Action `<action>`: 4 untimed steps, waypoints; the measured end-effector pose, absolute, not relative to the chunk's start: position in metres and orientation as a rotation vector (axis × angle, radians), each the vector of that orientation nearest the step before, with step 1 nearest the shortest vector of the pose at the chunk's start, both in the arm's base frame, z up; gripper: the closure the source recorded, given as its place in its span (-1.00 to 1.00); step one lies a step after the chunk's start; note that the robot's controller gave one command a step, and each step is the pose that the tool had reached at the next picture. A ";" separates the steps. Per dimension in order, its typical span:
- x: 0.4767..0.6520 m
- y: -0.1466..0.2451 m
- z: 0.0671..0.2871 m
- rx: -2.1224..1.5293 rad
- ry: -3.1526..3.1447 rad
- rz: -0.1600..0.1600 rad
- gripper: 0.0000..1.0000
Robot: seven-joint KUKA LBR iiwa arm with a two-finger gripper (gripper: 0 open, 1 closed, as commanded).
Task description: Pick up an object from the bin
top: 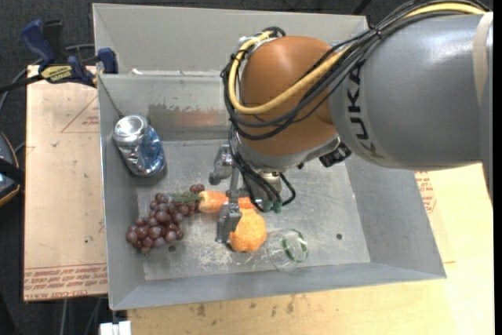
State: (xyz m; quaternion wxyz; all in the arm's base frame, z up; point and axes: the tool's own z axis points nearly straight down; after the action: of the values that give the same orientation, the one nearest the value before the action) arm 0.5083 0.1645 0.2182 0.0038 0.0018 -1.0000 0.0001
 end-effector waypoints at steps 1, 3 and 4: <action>0.510 0.163 0.222 0.000 -3.141 -0.002 -1.00; 0.549 0.205 0.101 0.920 -3.012 -0.001 -1.00; 0.561 0.234 0.073 1.007 -2.977 0.004 -1.00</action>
Offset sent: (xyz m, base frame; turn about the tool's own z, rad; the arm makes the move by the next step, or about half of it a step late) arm 0.0557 0.0519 -0.1482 -0.6792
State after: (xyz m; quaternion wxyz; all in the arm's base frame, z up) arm 0.5607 0.2344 0.0730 -0.0007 0.3205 -0.9473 0.0012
